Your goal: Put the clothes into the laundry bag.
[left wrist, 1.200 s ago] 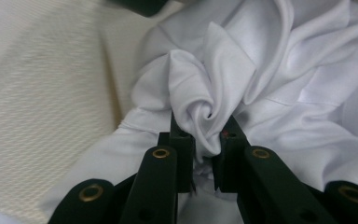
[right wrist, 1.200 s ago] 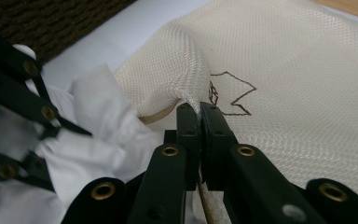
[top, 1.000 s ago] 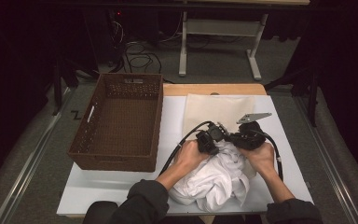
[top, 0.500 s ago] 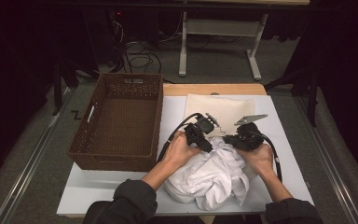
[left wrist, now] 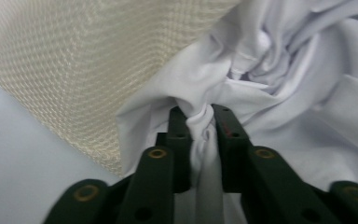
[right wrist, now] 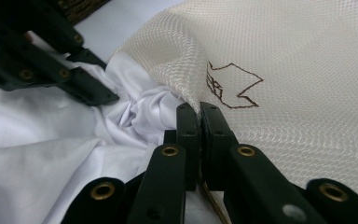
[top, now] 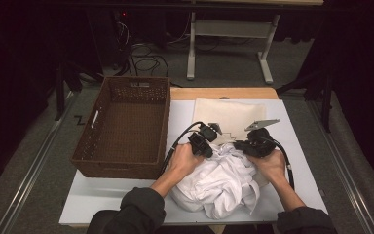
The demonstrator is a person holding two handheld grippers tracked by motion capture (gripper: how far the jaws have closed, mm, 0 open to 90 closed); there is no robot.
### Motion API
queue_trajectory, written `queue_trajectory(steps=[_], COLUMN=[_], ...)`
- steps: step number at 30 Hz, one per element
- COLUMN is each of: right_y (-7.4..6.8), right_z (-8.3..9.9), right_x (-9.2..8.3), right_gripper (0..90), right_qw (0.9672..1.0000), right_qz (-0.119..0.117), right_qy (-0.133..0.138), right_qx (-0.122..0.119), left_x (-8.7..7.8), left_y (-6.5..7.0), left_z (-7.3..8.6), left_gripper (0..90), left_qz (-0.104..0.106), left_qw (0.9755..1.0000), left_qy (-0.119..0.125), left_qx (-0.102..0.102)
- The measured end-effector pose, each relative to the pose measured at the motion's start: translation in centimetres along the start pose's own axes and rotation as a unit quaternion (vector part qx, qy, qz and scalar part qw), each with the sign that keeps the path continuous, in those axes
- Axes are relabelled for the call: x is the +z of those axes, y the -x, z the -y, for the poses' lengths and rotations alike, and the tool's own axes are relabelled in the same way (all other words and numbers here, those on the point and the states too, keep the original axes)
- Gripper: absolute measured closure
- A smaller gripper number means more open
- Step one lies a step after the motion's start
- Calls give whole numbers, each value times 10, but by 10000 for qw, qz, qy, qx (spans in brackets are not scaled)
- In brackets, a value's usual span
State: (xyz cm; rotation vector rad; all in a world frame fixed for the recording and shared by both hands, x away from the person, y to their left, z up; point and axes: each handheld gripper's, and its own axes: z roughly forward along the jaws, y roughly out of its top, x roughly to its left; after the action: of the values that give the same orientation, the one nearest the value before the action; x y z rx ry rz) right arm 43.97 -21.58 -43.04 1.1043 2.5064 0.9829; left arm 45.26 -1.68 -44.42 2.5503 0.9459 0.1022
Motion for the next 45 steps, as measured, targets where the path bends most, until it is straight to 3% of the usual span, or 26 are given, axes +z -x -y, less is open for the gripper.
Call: queue_trajectory(steps=[3,5,9,11,15,17,18,19,21,25,28,32,33,35,41,45], right_y=[1,1,-2,-5,-11,-13,-14,-15,-17,-15,-14,-13,-12,-11,-10,-7], right_z=[-1,-2,-4,-6,-9,-9,-8,-8,-6,-4,-5,-3,-3,-3,-1,-1], right_x=[-2,-1,0,-3,-9,-11,-11,-11,-10,-5,-5,-6,-6,-7,-7,-6], right_gripper=[885,885,886,887,889,889,889,889,889,888,888,888,887,887,885,885], right_qw=[10000,9999,9998,9996,9989,9988,9988,9988,9992,9993,9994,9994,9995,9996,9997,9998], right_qz=[13,26,26,-21,-142,-170,-178,-181,-109,-108,-89,-42,-34,-17,21,32], right_qy=[74,97,181,275,440,444,436,410,295,230,229,234,222,199,124,84], right_qx=[12,15,-36,-29,-97,-145,-162,-187,-236,-258,-240,-234,-216,-195,-194,-187], left_x=[-13,-24,-26,-22,-3,8,13,16,15,1,-15,-36,-40,-46,-42,-28], left_y=[7,17,30,33,33,29,23,16,8,16,19,19,18,12,2,1], left_z=[2,1,-3,-7,-21,-27,-29,-29,-29,-24,-19,-8,-4,5,24,30], left_gripper=[824,826,825,825,826,826,824,820,793,586,488,399,380,354,326,326], left_qz=[167,396,454,628,298,-440,-532,-494,-396,-404,-402,-521,-640,-696,-592,-463], left_qw=[9992,9966,9949,9941,9966,9963,9963,9969,9972,9975,9976,9971,9964,9960,9970,9987], left_qy=[284,574,568,629,591,507,511,569,632,515,493,512,527,548,477,198], left_qx=[216,427,696,627,484,538,431,225,3,251,282,201,200,67,-124,-90])
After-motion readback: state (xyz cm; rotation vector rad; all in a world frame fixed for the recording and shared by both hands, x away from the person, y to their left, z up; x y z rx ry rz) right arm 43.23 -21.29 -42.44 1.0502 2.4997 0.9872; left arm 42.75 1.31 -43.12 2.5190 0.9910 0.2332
